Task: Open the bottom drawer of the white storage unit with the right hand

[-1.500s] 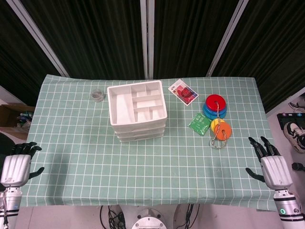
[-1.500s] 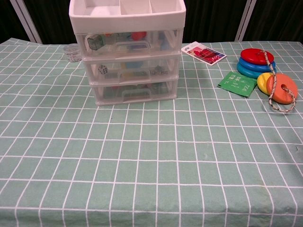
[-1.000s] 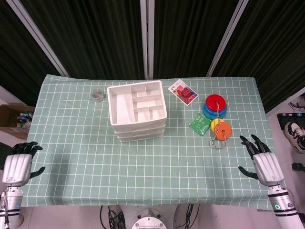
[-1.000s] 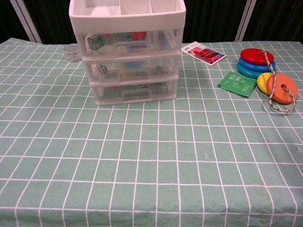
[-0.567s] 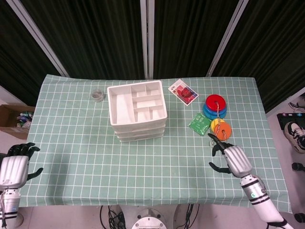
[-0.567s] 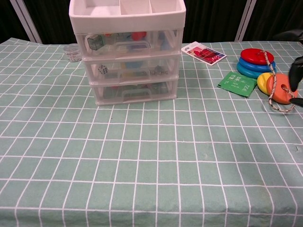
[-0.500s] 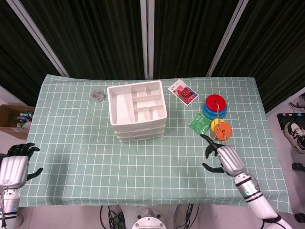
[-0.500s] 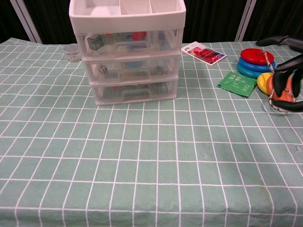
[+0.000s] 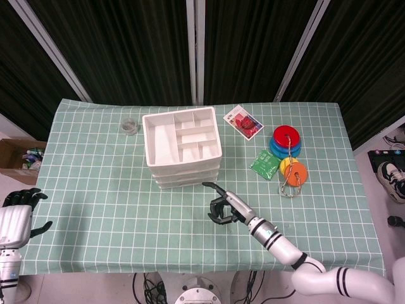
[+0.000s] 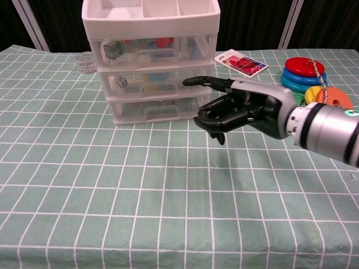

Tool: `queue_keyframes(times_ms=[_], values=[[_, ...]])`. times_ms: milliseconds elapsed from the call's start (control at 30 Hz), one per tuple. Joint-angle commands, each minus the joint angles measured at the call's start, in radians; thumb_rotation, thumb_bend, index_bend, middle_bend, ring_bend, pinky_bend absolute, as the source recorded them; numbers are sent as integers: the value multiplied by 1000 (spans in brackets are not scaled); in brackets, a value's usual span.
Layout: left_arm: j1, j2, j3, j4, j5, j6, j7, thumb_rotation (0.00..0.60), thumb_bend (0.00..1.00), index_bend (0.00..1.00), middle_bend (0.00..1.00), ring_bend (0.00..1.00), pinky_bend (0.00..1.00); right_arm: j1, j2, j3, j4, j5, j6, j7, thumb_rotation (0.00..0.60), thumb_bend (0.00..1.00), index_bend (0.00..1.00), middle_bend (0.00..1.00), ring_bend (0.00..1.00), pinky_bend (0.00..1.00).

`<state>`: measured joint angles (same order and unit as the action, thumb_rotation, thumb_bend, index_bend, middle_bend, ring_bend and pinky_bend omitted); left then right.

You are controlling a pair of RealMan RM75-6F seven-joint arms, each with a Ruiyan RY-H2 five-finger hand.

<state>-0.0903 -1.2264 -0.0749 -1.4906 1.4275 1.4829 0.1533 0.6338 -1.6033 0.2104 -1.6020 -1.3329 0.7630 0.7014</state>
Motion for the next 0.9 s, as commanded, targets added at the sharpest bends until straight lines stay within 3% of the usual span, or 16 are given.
queue_keyframes(times_ms=[33, 433, 900], values=[[-1, 0, -2, 7, -2, -1, -9, 600, 25, 365, 255, 210, 208, 56, -76, 45, 60, 84, -80, 67, 600, 363, 89, 659, 624, 648], [8, 1, -2, 21, -7, 9, -23, 600, 25, 365, 255, 210, 207, 121, -203, 122, 206, 133, -169, 188, 600, 395, 89, 659, 641, 648], [12, 4, -3, 14, -13, 12, -22, 600, 25, 365, 255, 210, 207, 170, -244, 157, 275, 114, -214, 218, 600, 414, 89, 660, 648, 648]])
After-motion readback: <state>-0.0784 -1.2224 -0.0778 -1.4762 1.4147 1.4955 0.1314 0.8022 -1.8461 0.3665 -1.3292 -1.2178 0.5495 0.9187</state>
